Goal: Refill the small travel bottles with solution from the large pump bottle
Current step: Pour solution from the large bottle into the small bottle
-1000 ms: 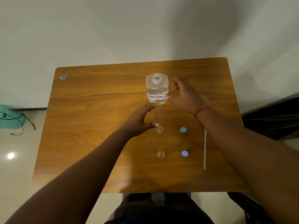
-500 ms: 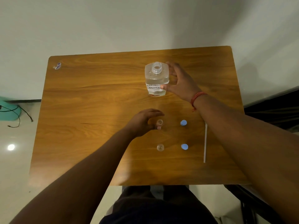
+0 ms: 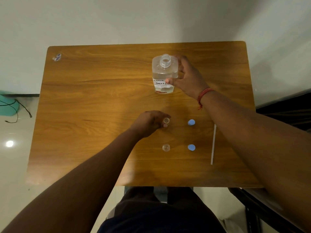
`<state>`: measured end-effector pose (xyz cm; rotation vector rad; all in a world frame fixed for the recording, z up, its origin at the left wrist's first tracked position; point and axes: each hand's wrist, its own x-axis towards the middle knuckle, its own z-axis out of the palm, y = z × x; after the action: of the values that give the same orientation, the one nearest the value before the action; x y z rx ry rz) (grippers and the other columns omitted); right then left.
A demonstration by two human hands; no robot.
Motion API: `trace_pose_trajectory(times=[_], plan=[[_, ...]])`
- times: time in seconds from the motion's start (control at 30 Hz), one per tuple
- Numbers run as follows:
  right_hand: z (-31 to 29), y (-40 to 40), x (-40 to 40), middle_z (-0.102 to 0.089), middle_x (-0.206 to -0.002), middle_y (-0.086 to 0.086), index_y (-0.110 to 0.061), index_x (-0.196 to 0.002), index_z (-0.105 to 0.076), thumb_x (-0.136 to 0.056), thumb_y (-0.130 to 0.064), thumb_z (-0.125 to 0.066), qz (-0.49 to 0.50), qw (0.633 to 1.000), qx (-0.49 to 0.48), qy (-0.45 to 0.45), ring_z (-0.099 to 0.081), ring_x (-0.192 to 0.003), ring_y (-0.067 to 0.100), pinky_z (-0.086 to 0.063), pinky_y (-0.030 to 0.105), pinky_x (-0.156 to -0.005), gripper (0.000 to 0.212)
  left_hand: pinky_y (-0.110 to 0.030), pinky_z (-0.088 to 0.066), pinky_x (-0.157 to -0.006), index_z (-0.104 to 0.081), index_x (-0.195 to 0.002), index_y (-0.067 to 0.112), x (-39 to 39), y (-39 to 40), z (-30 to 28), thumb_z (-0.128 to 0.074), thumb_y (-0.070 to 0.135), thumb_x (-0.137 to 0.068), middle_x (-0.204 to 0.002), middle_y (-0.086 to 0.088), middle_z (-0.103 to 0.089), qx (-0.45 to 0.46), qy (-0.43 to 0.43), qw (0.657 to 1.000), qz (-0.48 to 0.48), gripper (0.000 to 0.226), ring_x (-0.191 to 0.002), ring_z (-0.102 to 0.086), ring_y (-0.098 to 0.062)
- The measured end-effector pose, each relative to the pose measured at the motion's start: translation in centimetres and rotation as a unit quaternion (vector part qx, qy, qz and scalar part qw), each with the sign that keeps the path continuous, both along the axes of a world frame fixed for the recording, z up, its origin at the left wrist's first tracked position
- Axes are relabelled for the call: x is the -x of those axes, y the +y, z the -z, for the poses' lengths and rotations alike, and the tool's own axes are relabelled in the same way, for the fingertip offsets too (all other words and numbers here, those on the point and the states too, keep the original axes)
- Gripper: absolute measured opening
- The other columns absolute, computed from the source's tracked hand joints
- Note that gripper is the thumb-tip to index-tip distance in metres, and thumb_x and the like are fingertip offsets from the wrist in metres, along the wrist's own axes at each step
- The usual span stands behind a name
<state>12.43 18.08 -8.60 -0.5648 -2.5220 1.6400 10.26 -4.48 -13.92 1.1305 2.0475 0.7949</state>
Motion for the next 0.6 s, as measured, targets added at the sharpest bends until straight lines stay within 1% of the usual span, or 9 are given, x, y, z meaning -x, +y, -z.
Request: trace_pose_trajectory(times=[0.07,0.17,0.23,0.3,0.4,0.47,0.53,0.6], plan=[[0.0,0.0,0.1,-0.053,-0.133,-0.012,-0.026,-0.137,-0.041,-0.078,-0.026,-0.081,0.000,1.000,0.003,0.001,-0.050,-0.126,0.009,-0.052,0.026,-0.094,0.071,-0.029,-0.050,-0.095,-0.068,-0.128,0.018,-0.1,-0.1,0.0,-0.074,0.014,-0.091,-0.130,-0.003,-0.070,-0.004,0.004,1.000,-0.005,0.037,-0.118,-0.064,-0.018],[0.0,0.1,0.2,-0.053,-0.130,-0.013,-0.024,-0.136,-0.042,-0.076,-0.028,-0.082,0.003,1.000,0.000,-0.002,-0.051,-0.124,0.008,-0.051,0.022,-0.091,0.073,-0.039,-0.053,-0.098,-0.068,-0.129,0.019,-0.1,-0.3,0.0,-0.072,0.020,-0.093,-0.129,-0.002,-0.070,-0.012,-0.006,1.000,-0.022,0.036,-0.118,-0.064,-0.018],[0.0,0.2,0.2,-0.054,-0.129,-0.013,-0.023,-0.135,-0.043,-0.075,-0.029,-0.083,0.005,1.000,0.004,-0.001,-0.052,-0.123,0.008,-0.050,0.019,-0.089,0.073,-0.043,-0.054,-0.099,-0.068,-0.128,0.019,0.0,-0.5,-0.2,-0.071,0.023,-0.094,-0.128,-0.001,-0.071,-0.016,-0.011,0.999,-0.035,0.035,-0.118,-0.065,-0.018],[0.0,0.3,0.3,-0.055,-0.125,-0.016,-0.023,-0.134,-0.044,-0.074,-0.030,-0.083,0.005,1.000,0.004,-0.003,-0.053,-0.119,0.004,-0.048,0.014,-0.085,0.072,-0.044,-0.054,-0.098,-0.069,-0.128,0.019,0.2,-0.7,-0.4,-0.071,0.024,-0.094,-0.126,0.000,-0.072,-0.021,-0.007,0.999,-0.043,0.034,-0.116,-0.066,-0.017],[-0.2,0.7,0.1,-0.055,-0.123,-0.018,-0.026,-0.134,-0.044,-0.075,-0.034,-0.082,0.005,1.000,-0.004,-0.007,-0.053,-0.115,0.001,-0.047,0.011,-0.081,0.070,-0.043,-0.054,-0.097,-0.069,-0.127,0.018,0.5,-0.9,-1.0,-0.071,0.025,-0.095,-0.124,0.000,-0.072,-0.026,-0.004,0.998,-0.050,0.033,-0.113,-0.066,-0.014],[-0.5,1.0,0.0,-0.056,-0.122,-0.019,-0.029,-0.132,-0.045,-0.075,-0.037,-0.082,0.007,1.000,-0.005,-0.004,-0.055,-0.114,-0.001,-0.048,0.013,-0.083,0.069,-0.043,-0.054,-0.097,-0.069,-0.127,0.017,0.7,-1.0,-1.5,-0.071,0.025,-0.095,-0.123,0.000,-0.072,-0.031,0.002,0.998,-0.054,0.034,-0.112,-0.066,-0.014],[-1.3,1.3,-0.2,-0.058,-0.121,-0.019,-0.032,-0.130,-0.046,-0.072,-0.042,-0.081,0.010,1.000,-0.003,0.009,-0.057,-0.114,0.001,-0.052,0.023,-0.089,0.068,-0.042,-0.055,-0.095,-0.070,-0.126,0.016,1.1,-1.2,-2.2,-0.071,0.024,-0.095,-0.122,-0.001,-0.072,-0.041,0.012,0.998,-0.055,0.033,-0.111,-0.066,-0.015],[-2.4,1.7,-0.5,-0.061,-0.123,-0.015,-0.034,-0.130,-0.047,-0.069,-0.047,-0.080,0.008,1.000,0.001,0.029,-0.059,-0.114,0.004,-0.054,0.032,-0.093,0.071,-0.041,-0.055,-0.093,-0.071,-0.124,0.015,1.5,-1.4,-3.1,-0.070,0.023,-0.095,-0.121,-0.002,-0.072,-0.052,0.023,0.997,-0.055,0.030,-0.110,-0.066,-0.017]])
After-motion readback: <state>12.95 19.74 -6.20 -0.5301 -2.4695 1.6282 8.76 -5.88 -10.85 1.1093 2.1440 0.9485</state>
